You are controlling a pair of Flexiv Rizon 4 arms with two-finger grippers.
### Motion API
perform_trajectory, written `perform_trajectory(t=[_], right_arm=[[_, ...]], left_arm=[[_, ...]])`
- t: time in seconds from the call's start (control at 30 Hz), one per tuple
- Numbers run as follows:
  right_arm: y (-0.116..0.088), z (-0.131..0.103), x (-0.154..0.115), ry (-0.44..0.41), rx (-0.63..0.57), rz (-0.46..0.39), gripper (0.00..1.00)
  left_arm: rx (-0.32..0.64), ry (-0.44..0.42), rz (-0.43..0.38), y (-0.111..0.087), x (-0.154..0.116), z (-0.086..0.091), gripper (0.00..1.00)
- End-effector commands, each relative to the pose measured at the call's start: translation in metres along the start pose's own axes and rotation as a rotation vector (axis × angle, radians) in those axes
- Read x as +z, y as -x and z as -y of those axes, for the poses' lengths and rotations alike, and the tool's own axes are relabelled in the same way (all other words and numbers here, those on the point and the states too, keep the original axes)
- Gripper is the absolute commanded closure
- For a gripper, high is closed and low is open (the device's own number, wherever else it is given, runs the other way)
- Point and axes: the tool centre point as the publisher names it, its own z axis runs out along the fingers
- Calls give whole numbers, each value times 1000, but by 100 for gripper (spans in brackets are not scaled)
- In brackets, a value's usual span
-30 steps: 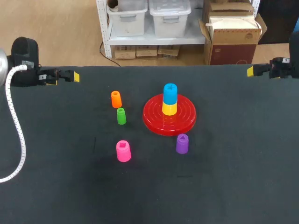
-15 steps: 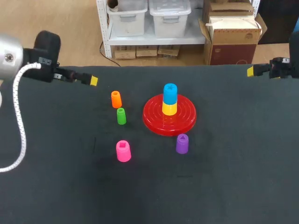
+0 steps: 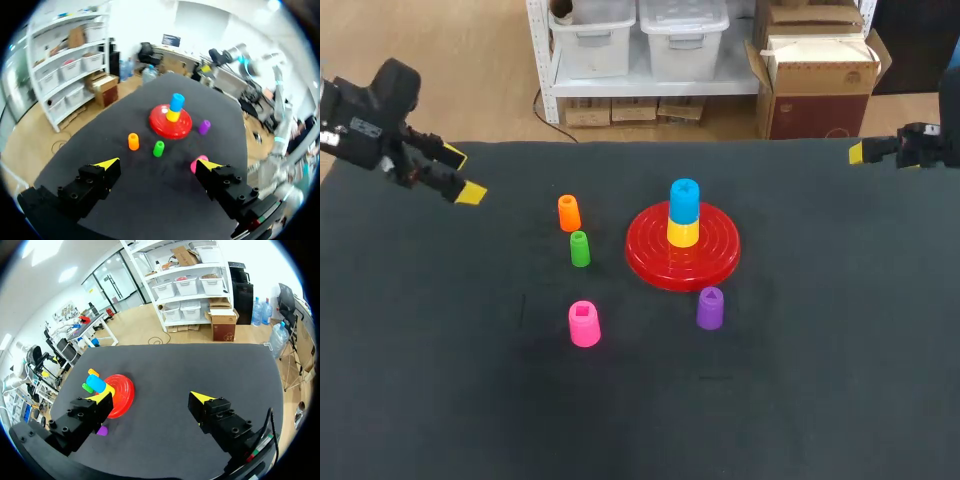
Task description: Pick up and stack the cylinders on the red base in this order: pink,purple,orange,green
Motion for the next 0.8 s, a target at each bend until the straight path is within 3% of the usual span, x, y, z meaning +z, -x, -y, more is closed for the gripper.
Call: perform_trajectory(t=[0.03, 0.13, 0.3, 0.6, 0.8], right_arm=[[0, -1, 0, -3, 0, 1, 0], [0, -1, 0, -3, 0, 1, 0], [0, -1, 0, -3, 0, 1, 0], [0, -1, 0, -3, 0, 1, 0], [0, -1, 0, -3, 0, 1, 0]], left_arm=[[366, -305, -286, -1, -3, -7, 0], [359, -300, -256, 0, -6, -6, 0], [289, -276, -101, 12, -10, -3, 0], [205, -249, 75, 19, -10, 0, 0], [197, -240, 103, 16, -5, 0, 0]])
